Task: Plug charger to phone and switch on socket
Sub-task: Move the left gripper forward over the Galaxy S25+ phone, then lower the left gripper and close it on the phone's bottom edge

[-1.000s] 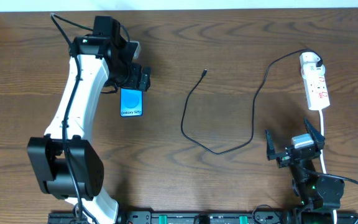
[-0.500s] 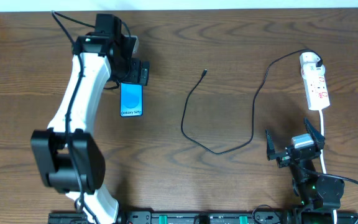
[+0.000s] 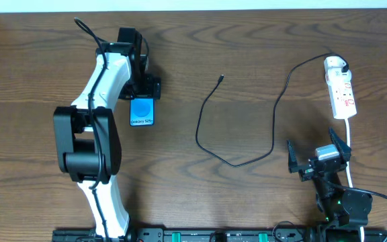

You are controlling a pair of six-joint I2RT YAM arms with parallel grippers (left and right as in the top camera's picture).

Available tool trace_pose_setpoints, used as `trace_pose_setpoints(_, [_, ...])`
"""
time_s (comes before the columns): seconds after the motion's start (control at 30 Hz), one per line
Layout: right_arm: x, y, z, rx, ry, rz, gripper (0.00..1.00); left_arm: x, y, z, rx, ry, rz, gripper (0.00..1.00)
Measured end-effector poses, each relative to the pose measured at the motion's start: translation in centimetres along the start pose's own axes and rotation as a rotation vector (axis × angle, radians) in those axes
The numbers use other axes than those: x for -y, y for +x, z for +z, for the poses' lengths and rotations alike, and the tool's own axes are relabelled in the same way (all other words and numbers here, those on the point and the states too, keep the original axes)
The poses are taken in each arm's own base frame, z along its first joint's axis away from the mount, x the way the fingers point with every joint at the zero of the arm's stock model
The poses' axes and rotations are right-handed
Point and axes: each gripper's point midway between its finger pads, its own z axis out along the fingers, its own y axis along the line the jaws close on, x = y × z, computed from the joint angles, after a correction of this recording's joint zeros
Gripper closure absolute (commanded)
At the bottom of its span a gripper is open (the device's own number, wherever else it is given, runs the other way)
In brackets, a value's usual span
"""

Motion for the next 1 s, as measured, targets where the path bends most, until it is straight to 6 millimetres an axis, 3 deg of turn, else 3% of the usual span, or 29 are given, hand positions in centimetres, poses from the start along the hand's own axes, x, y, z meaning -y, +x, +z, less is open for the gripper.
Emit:
trace_pose_setpoints(0.57, [0.0, 0.0, 0.0, 0.0, 0.0, 0.0, 0.01, -0.2, -0.5, 3.4, -0.021, -0.004, -0.062, 0.03])
trace_pose_setpoints(1.0, [0.0, 0.0, 0.0, 0.0, 0.0, 0.0, 0.01, -0.2, -0.8, 3.7, -0.01, -0.003, -0.09, 0.04])
